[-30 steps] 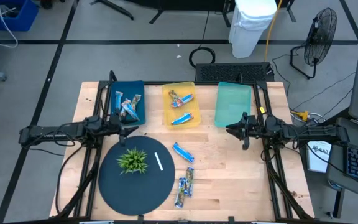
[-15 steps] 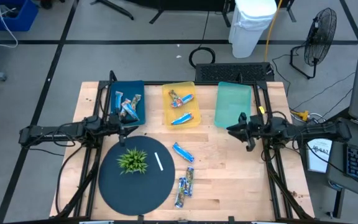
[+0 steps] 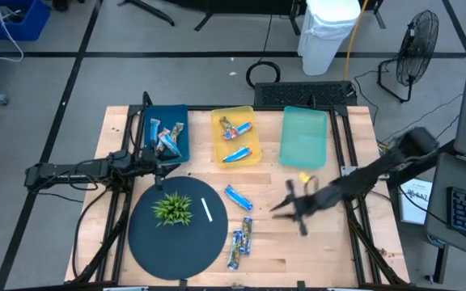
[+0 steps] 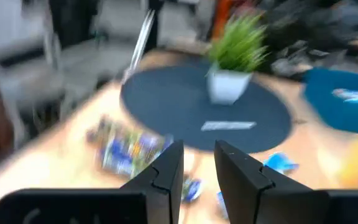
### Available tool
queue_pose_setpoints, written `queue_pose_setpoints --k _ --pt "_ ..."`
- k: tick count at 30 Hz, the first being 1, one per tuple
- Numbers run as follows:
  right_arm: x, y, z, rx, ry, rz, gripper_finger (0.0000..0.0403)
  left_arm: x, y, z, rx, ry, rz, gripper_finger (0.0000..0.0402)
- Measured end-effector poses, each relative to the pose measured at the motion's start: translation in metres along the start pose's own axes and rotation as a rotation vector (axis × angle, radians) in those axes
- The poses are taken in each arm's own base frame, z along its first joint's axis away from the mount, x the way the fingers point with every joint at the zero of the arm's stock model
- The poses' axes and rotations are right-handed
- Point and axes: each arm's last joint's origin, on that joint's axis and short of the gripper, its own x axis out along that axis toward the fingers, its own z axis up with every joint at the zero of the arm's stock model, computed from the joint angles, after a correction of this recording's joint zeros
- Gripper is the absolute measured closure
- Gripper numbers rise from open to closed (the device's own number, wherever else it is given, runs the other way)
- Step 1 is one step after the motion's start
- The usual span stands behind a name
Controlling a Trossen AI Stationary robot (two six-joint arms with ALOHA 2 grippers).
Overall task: Pick and place Granola Bars by type
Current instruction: Put the blue granola bar into the green bin
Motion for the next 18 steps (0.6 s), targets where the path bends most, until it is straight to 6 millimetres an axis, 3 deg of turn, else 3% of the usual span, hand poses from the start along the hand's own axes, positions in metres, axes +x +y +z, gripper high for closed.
queue_pose_setpoints --k 4,8,12,18 --pt "0.049 0.021 0.008 -0.121 0.045 0.034 0.0319 0.000 0.000 0.000 0.000 -0.001 0.000 0.0240" --pt "0.094 0.032 -0.002 -0.138 0.118 0.059 0.0319 0.000 0.000 0.000 0.000 -0.003 0.000 0.0240" --pt "0.128 0.043 -0.006 -0.084 0.120 0.153 0.0319 0.000 0.000 0.001 0.000 -0.004 0.000 0.0240" --pt "0.164 0.054 -0.007 0.082 0.126 0.247 0.0319 0.000 0.000 0.000 0.003 0.005 0.000 0.0240"
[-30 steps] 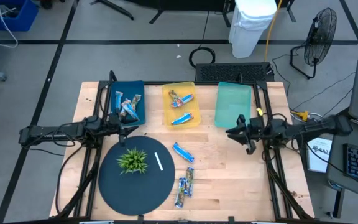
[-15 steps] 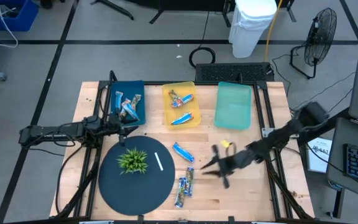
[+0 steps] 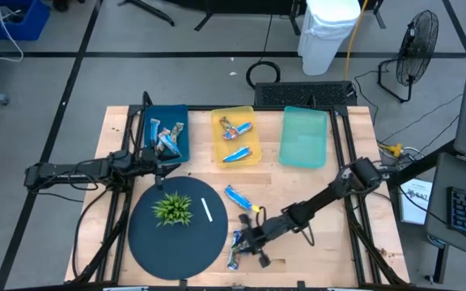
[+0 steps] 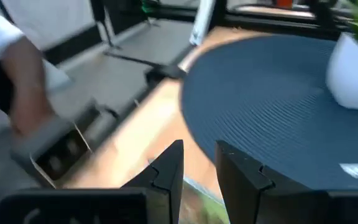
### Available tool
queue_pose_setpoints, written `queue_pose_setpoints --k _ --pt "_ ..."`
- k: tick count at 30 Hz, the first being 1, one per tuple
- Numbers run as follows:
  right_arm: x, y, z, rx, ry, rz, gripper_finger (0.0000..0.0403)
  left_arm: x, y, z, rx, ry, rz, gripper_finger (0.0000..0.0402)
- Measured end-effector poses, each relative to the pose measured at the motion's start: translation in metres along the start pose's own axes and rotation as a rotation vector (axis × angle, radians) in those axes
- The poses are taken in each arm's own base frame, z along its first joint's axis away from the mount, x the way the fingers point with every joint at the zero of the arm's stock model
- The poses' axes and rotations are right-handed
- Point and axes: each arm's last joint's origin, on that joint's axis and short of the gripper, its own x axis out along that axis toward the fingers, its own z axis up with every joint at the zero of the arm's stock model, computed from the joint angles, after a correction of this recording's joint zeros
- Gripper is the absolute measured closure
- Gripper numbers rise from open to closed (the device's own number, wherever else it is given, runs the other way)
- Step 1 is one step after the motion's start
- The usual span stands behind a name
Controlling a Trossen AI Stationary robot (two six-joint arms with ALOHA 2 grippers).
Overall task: Pick and place Granola Bars by type
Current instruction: Put the blue granola bar into the green bin
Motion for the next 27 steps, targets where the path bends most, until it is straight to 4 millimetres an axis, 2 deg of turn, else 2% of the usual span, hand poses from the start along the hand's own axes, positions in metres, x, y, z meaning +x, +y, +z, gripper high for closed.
queue_pose_setpoints --k 2,5,8,11,17,20,27 --pt "0.010 0.002 0.001 0.043 -0.007 0.046 0.0319 0.000 0.000 0.000 -0.001 -0.004 0.000 0.0240" --pt "0.019 0.004 -0.007 0.098 0.030 0.076 0.0319 0.000 0.000 0.000 0.000 -0.003 -0.001 0.0240" --pt "0.021 0.002 -0.020 0.134 0.132 0.050 0.0319 0.000 0.000 0.000 -0.001 -0.004 0.000 0.0240" --pt "0.020 -0.002 -0.027 0.155 0.218 -0.049 0.0319 0.000 0.000 0.001 -0.001 -0.006 -0.001 0.0240" --pt "0.011 -0.006 -0.031 0.116 0.342 -0.196 0.0319 0.000 0.000 0.000 -0.001 -0.005 0.000 0.0240" --pt "0.003 -0.009 -0.028 0.086 0.405 -0.248 0.0319 0.000 0.000 0.001 -0.001 -0.005 -0.001 0.0240" --pt "-0.027 -0.016 -0.011 -0.019 0.511 -0.517 0.0319 0.000 0.000 0.000 -0.001 -0.001 -0.001 0.0240"
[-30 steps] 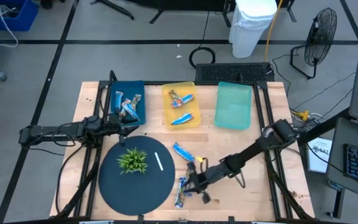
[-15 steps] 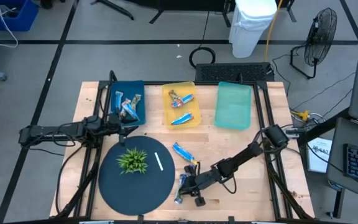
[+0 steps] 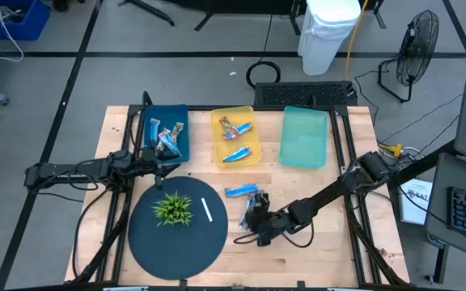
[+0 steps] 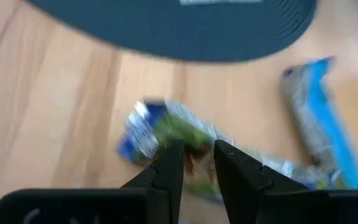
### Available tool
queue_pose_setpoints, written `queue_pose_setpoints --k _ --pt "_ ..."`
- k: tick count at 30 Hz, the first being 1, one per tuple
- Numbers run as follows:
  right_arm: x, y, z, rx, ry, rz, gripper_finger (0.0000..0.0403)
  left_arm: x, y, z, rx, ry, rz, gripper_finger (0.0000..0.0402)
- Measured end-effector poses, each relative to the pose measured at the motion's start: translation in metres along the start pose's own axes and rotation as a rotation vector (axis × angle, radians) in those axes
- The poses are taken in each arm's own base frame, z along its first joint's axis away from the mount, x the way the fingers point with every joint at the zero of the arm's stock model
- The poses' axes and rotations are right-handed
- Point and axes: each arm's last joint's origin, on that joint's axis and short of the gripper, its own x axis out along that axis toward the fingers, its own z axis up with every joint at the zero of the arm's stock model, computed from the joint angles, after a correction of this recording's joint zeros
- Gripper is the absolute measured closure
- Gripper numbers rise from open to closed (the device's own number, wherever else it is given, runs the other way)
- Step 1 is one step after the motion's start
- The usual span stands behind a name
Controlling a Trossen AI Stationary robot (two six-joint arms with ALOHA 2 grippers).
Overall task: Pick and place Granola Bars by type
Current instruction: Put the blue granola bar into the green bin
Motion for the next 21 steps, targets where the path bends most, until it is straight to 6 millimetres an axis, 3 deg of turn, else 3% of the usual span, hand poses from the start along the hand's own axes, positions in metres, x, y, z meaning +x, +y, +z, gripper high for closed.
queue_pose_setpoints --k 8,17,21 --pt "-0.012 0.002 0.014 -0.190 -0.090 0.094 0.0305 0.000 0.000 0.000 0.000 0.001 0.000 0.0240" --pt "-0.008 -0.009 0.014 -0.233 -0.066 0.042 0.0196 0.000 0.000 0.000 0.000 0.001 0.000 0.0240" --pt "-0.003 -0.019 0.015 -0.175 -0.054 0.026 0.0174 0.000 0.000 0.000 0.000 0.002 0.000 0.0240"
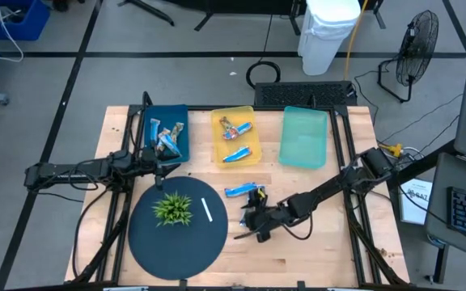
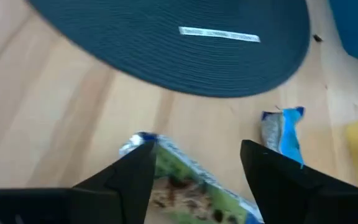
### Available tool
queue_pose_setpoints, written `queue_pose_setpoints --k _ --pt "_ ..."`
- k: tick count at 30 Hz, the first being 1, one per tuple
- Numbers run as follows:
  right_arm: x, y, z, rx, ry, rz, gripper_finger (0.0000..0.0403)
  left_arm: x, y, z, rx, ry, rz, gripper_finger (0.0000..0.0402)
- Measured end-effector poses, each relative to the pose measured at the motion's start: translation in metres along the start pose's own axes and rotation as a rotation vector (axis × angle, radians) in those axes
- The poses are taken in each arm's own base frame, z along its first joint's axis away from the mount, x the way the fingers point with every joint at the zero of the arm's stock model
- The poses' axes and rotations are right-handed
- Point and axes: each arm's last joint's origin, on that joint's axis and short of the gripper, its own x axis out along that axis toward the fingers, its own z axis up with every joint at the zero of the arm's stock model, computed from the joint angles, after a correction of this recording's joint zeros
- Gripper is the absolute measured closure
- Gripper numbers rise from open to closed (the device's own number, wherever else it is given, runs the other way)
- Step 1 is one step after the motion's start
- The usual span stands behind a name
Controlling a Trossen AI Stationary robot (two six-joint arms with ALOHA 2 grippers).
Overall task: Pick and place Granola Bars by type
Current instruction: Put the blue granola bar into the green bin
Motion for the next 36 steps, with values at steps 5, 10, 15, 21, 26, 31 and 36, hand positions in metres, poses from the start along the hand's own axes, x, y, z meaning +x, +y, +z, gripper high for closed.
queue_pose_setpoints --k 5,10,15,21,26,31,36 --pt "0.001 -0.002 0.000 0.035 0.000 0.079 0.0179 0.000 0.000 0.000 0.000 0.000 0.000 0.0240" --pt "0.014 0.004 -0.008 0.045 0.031 0.069 0.0190 0.000 0.000 0.000 0.000 0.000 0.000 0.0240" --pt "0.027 0.009 -0.012 0.049 0.011 0.017 0.0192 0.000 0.000 0.000 0.000 0.001 0.000 0.0240" --pt "0.026 0.009 -0.010 0.059 -0.010 0.019 0.0195 0.000 0.000 0.000 0.000 0.000 0.000 0.0240" --pt "0.026 0.010 -0.010 0.077 -0.004 0.061 0.0234 0.000 0.000 0.000 0.000 0.000 0.000 0.0240" --pt "0.029 0.006 -0.011 0.188 0.004 0.170 0.0309 0.000 0.000 0.000 0.000 0.000 0.000 0.0240" --pt "0.029 0.005 -0.011 0.206 0.013 0.234 0.0390 0.000 0.000 0.000 0.000 0.000 0.000 0.0240"
